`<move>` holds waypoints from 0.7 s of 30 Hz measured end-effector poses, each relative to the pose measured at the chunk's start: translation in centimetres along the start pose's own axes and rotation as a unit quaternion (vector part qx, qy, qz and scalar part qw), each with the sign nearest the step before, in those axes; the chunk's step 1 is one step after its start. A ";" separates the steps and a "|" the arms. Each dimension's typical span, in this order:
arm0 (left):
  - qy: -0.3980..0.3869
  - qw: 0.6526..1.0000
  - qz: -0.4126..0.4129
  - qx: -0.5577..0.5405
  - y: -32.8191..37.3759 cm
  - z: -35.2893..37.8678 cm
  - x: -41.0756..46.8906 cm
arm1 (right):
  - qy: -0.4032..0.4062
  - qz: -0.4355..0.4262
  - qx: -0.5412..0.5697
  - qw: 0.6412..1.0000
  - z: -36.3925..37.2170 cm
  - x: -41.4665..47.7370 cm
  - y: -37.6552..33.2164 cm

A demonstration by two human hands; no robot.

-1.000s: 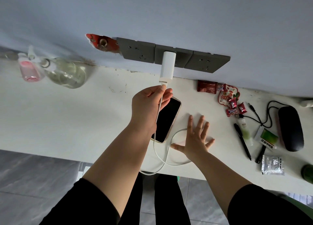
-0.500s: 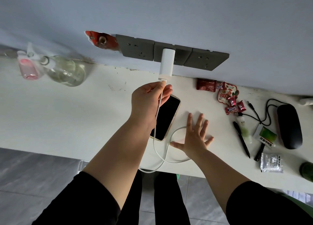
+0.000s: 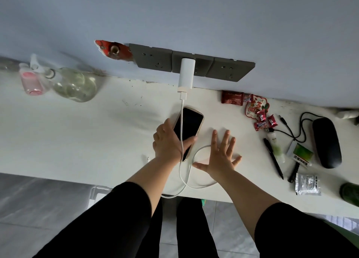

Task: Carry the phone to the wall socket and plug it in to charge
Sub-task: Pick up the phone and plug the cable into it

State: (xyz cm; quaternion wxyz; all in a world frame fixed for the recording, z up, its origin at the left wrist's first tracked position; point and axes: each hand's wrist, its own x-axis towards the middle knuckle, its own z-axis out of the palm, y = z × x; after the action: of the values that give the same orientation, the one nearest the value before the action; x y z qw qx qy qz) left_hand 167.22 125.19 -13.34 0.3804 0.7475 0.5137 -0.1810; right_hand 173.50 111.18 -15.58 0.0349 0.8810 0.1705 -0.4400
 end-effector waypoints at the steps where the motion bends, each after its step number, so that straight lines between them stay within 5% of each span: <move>1: 0.010 0.999 0.012 0.030 0.0 1.1 -0.1 | 0.005 -0.001 -0.001 1.000 0.1 0.1 0.1; 6: 0.079 0.989 0.056 0.114 -1.1 3.5 0.8 | 0.018 -0.003 -0.008 1.000 1.0 0.7 0.3; 15: 0.060 0.997 0.033 0.026 -2.1 1.1 -0.1 | 0.037 -0.020 0.009 0.999 0.3 -0.1 0.5; 21: 0.063 0.997 0.006 -0.046 -5.8 -3.4 -3.8 | 0.125 -0.123 0.031 0.984 -1.5 -4.3 -0.1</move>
State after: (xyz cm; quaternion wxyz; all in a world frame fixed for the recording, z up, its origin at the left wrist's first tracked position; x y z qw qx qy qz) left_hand 160.04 126.38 -10.87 0.3822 0.7422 0.5400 -0.1075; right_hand 172.19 110.41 -11.27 -0.0687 0.9021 0.2664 -0.3323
